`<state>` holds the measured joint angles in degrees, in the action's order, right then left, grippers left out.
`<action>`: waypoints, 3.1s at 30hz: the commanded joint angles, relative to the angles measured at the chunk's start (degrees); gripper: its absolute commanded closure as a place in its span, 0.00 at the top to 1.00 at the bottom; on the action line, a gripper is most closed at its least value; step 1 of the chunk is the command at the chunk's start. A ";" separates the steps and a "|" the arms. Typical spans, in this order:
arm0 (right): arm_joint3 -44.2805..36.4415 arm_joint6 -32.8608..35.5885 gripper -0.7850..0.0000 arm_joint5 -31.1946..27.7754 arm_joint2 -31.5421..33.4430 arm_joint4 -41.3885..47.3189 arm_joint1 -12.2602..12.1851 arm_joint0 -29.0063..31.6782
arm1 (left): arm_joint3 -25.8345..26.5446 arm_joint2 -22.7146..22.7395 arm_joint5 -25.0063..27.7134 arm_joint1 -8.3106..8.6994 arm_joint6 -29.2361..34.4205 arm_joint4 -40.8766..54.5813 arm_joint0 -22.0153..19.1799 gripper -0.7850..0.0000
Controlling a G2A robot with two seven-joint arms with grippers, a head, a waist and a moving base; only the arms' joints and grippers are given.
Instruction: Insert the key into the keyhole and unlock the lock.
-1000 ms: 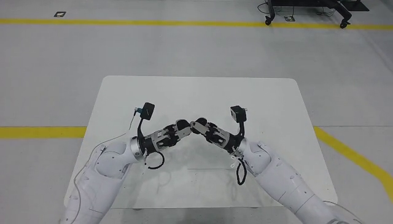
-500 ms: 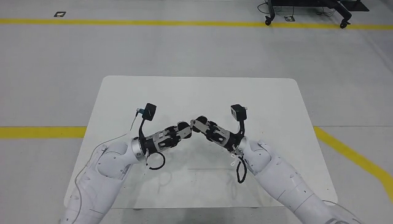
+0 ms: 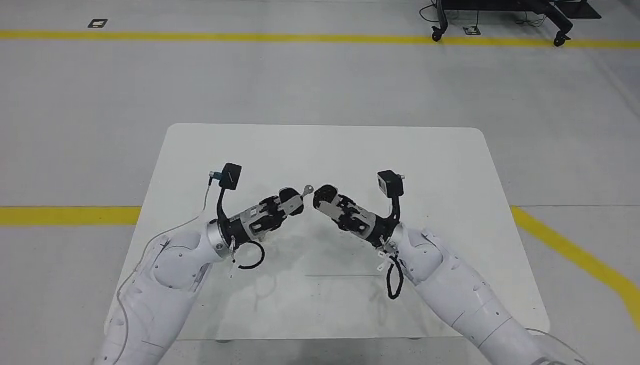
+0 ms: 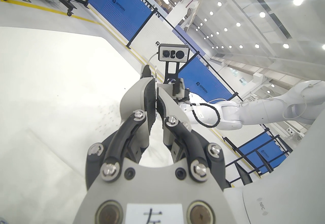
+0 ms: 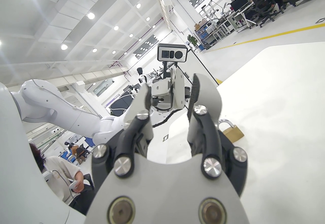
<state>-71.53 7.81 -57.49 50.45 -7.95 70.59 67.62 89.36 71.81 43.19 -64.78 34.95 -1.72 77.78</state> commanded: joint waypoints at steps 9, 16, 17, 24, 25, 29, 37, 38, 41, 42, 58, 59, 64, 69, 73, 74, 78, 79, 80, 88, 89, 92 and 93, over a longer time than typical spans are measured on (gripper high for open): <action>0.00 -0.01 1.00 -0.01 -0.01 0.01 0.00 0.00 | -0.01 0.01 0.01 0.00 -0.04 0.02 0.01 0.00; -0.40 1.40 1.00 2.93 1.84 -5.30 -0.49 -0.42 | 1.89 -0.34 -2.24 0.13 -0.70 -3.82 1.02 0.00; -0.76 2.50 1.00 3.51 2.80 -7.49 -0.86 -0.34 | 2.17 -0.56 -2.22 0.20 0.08 -4.14 1.09 0.00; -7.89 17.55 1.00 5.48 10.42 -13.82 -4.69 3.40 | 1.95 -2.10 -3.96 1.09 12.62 -1.12 -0.58 0.00; -9.45 19.88 1.00 6.46 11.28 -14.24 -5.17 4.16 | 1.78 -2.20 -4.02 1.25 14.51 -0.67 -1.01 0.00; -14.20 25.52 1.00 8.48 14.14 -14.75 -6.63 6.98 | 2.06 -3.21 -2.63 1.68 19.40 -1.64 -2.02 0.00; -16.73 32.13 0.79 10.20 13.80 -11.98 -7.63 7.95 | 2.15 -5.88 -0.83 2.05 21.90 -3.77 -2.97 0.00; -16.73 33.05 0.78 10.57 13.48 -11.28 -7.68 7.67 | 2.13 -6.10 -0.69 2.08 21.83 -3.83 -3.10 0.00; -16.34 35.09 0.62 11.14 12.75 -9.14 -7.82 6.82 | 1.90 -6.90 -0.27 2.17 21.96 -3.86 -3.55 0.00; -16.17 35.56 0.55 11.16 12.54 -8.51 -7.86 6.59 | 1.83 -7.16 -0.16 2.20 22.01 -3.87 -3.67 0.00; -14.63 39.66 0.45 10.28 11.23 -2.06 -8.78 4.58 | 1.14 -8.09 0.26 3.09 20.60 -3.36 -4.69 0.00; -14.58 39.73 0.43 10.26 11.18 -1.88 -8.84 4.59 | 1.13 -8.11 0.27 3.14 20.46 -3.30 -4.71 0.00; -14.49 40.51 0.24 10.23 10.66 -0.92 -9.11 4.47 | 1.15 -8.42 0.28 3.41 20.20 -3.31 -4.82 0.00; -14.55 41.11 0.13 9.91 10.10 -0.25 -9.34 4.13 | 1.16 -9.12 -0.03 3.63 20.28 -3.86 -5.11 0.00; -14.69 41.51 0.00 9.13 9.67 0.66 -9.53 3.98 | 1.09 -9.51 0.00 3.80 20.11 -3.84 -5.33 0.00; -14.70 41.70 0.00 8.89 9.53 1.05 -9.59 3.94 | 1.07 -9.59 0.00 3.84 20.06 -3.81 -5.38 0.00; -14.54 42.10 0.00 7.92 9.25 2.55 -9.82 3.78 | 0.96 -9.94 -0.61 4.04 20.35 -3.55 -5.61 0.55; -14.45 42.09 0.00 7.55 9.20 3.07 -9.88 3.81 | 0.98 -10.04 -0.77 4.10 20.60 -3.38 -5.72 1.00; -14.34 42.09 0.00 7.21 9.21 3.48 -9.95 3.79 | 0.91 -10.08 -0.97 4.14 20.56 -3.07 -5.77 1.00; -11.98 36.96 0.00 3.06 14.92 4.73 -11.31 6.07 | 0.90 -9.98 -1.03 4.17 20.09 -2.79 -5.84 1.00; -11.59 35.76 0.00 2.11 16.52 5.03 -11.62 6.84 | 0.90 -9.98 -1.03 4.17 20.09 -2.79 -5.84 1.00; -11.10 32.71 0.00 -0.51 20.64 6.16 -12.46 9.51 | 0.90 -9.98 -1.03 4.17 20.09 -2.79 -5.84 1.00; -11.42 31.78 0.00 -0.51 21.63 6.54 -12.66 10.42 | 0.90 -9.98 -1.03 4.17 20.09 -2.79 -5.84 1.00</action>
<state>-82.72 40.54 -57.91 70.96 -1.79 58.11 77.20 90.26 61.84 42.17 -60.61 55.04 -4.52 71.94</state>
